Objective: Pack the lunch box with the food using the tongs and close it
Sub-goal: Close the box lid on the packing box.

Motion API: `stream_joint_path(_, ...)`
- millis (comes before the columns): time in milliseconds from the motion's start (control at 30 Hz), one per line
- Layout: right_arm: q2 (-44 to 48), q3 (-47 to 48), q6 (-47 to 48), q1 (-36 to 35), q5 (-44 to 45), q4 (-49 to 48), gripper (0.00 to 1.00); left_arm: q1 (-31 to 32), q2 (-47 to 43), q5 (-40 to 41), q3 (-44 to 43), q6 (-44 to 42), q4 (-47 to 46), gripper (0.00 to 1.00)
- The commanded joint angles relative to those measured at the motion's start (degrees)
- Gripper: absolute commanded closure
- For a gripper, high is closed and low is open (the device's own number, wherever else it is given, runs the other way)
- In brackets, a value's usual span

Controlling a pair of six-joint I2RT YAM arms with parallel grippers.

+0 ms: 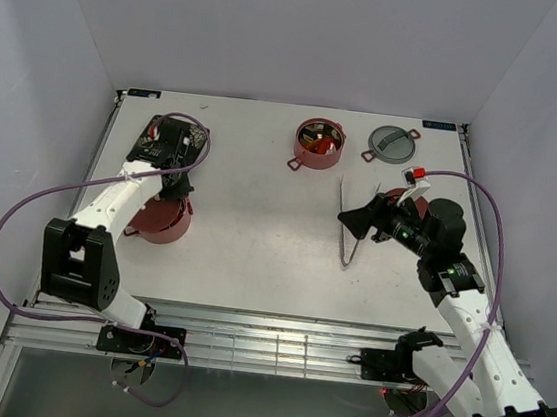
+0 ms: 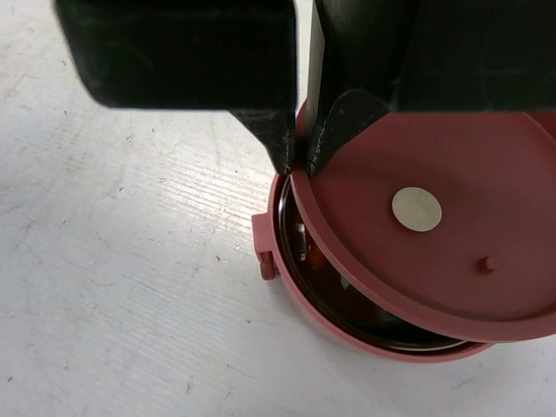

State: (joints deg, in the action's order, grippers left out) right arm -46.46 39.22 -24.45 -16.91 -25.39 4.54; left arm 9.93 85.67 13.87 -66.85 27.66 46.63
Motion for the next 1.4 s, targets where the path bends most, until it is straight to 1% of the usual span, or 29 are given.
stream_joint_path(0,0.84,2.26,0.98,-0.23,0.51,-0.41,0.21,0.17,-0.68,-0.51,-0.12,-0.06,-2.77,0.81)
stream_joint_path(133,0.93,2.09,1.07,-0.23,0.43,-0.58,0.21,0.17,-0.68,-0.25,0.05,-0.06,-3.74,0.80)
stream_joint_path(333,1.45,2.17,1.33,-0.23,0.60,-0.41,0.21,0.17,0.82,-0.16,0.05,0.29,-4.00,0.72)
stream_joint_path(567,1.46,2.17,1.42,-0.23,0.87,-0.49,0.20,0.17,0.29,-0.16,0.40,0.73,-3.74,0.69)
stream_joint_path(600,1.37,2.17,1.42,-0.23,0.78,-0.41,0.20,0.26,-0.15,0.10,0.32,0.73,-3.74,0.67)
stream_joint_path(633,1.20,2.17,1.42,-0.23,0.69,-0.58,0.20,0.17,-1.37,0.37,-0.21,0.73,-3.65,0.62)
stream_joint_path(733,0.23,2.44,1.16,-0.23,-0.63,-1.02,0.20,0.17,-4.18,2.12,-3.01,0.20,-2.60,0.55)
stream_joint_path(800,-0.65,3.05,0.81,-0.23,-1.59,-0.76,0.20,-0.35,-5.42,5.01,-4.51,0.03,-1.64,0.50)
stream_joint_path(867,-0.83,3.40,0.72,-0.23,-1.77,-0.76,0.20,-2.10,-6.82,5.82,-4.96,0.29,-1.63,0.46)
stream_joint_path(900,-0.65,3.32,0.63,-0.32,-1.60,-0.76,0.20,-6.11,-7.18,3.38,-4.35,0.29,-2.50,0.46)
stream_joint_path(967,-0.04,2.88,0.19,-0.32,-1.86,-1.28,0.19,-11.49,-7.97,-1.80,-1.46,0.38,-3.82,0.47)
stream_joint_path(1000,0.14,2.53,-0.07,-0.32,-1.95,-1.54,0.19,-15.61,-8.41,-3.39,-0.31,0.73,-5.31,0.48)
stream_joint_path(1100,0.58,2.09,0.10,-0.41,-2.39,-1.46,0.19,-18.62,-10.08,-3.41,3.12,1.08,-7.07,0.47)
stream_joint_path(1167,0.75,2.09,0.54,-0.41,-2.30,-0.85,0.19,-19.16,-10.26,-2.89,4.44,1.34,-7.17,0.47)
stream_joint_path(1267,1.10,2.52,1.51,-0.50,-2.30,0.55,0.18,-19.60,-10.61,-1.83,5.85,2.57,-7.34,0.40)
stream_joint_path(1367,2.07,3.05,2.56,-0.41,-2.30,1.88,0.18,-20.30,-12.45,-2.26,8.66,2.58,-8.83,0.39)
